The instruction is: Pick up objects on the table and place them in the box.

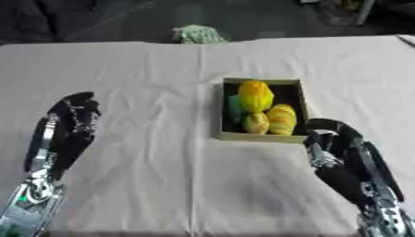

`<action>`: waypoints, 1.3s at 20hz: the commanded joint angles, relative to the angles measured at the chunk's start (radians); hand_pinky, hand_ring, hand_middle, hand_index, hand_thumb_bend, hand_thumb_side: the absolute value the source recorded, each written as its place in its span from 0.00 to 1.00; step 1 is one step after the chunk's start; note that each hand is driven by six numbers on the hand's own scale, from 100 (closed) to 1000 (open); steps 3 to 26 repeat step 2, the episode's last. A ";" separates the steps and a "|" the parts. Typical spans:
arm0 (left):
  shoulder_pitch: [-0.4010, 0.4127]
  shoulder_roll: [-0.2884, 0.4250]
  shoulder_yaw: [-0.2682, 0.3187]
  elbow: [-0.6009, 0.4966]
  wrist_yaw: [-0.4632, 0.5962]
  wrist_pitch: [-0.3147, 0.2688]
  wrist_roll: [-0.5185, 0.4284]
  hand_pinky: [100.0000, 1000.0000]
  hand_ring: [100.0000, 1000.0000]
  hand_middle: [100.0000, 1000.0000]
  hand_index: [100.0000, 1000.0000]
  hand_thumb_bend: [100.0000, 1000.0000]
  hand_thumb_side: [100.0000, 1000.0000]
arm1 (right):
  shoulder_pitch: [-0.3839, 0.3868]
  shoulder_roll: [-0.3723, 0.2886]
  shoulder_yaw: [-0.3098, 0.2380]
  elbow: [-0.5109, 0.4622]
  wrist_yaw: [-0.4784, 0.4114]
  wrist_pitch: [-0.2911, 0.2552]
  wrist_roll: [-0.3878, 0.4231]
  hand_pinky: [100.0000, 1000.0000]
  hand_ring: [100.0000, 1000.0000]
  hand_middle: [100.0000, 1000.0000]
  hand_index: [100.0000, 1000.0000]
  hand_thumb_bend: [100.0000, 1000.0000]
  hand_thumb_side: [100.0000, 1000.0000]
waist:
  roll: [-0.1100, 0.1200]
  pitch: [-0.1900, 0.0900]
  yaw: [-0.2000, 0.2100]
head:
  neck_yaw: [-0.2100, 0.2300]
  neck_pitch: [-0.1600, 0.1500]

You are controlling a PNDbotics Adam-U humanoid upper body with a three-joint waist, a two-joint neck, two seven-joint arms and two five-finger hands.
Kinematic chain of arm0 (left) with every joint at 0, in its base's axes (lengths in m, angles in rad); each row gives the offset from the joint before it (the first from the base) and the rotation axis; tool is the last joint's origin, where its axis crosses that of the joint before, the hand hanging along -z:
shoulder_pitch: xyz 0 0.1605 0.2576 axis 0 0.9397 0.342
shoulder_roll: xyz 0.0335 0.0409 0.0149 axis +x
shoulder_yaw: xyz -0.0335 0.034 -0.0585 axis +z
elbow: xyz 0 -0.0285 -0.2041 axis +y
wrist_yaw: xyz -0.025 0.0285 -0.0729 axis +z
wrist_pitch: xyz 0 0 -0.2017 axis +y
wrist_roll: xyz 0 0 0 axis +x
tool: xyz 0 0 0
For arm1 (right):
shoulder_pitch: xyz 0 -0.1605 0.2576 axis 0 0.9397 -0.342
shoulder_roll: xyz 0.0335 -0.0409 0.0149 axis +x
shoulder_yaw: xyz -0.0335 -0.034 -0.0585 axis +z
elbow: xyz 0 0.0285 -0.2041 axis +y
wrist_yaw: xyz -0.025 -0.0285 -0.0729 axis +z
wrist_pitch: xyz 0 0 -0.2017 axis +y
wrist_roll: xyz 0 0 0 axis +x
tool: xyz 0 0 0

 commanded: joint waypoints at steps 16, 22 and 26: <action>-0.004 -0.005 -0.002 0.001 -0.004 -0.004 0.006 0.69 0.58 0.58 0.75 0.00 0.46 | -0.001 -0.005 -0.002 -0.019 0.001 0.003 -0.003 0.57 0.57 0.67 0.74 0.00 0.25 | -0.004 -0.012 0.000 | 0.007 0.005; -0.004 -0.005 -0.002 0.001 -0.004 -0.004 0.006 0.69 0.58 0.58 0.75 0.00 0.46 | -0.001 -0.005 -0.002 -0.019 0.001 0.003 -0.003 0.57 0.57 0.67 0.74 0.00 0.25 | -0.004 -0.012 0.000 | 0.007 0.005; -0.004 -0.005 -0.002 0.001 -0.004 -0.004 0.006 0.69 0.58 0.58 0.75 0.00 0.46 | -0.001 -0.005 -0.002 -0.019 0.001 0.003 -0.003 0.57 0.57 0.67 0.74 0.00 0.25 | -0.004 -0.012 0.000 | 0.007 0.005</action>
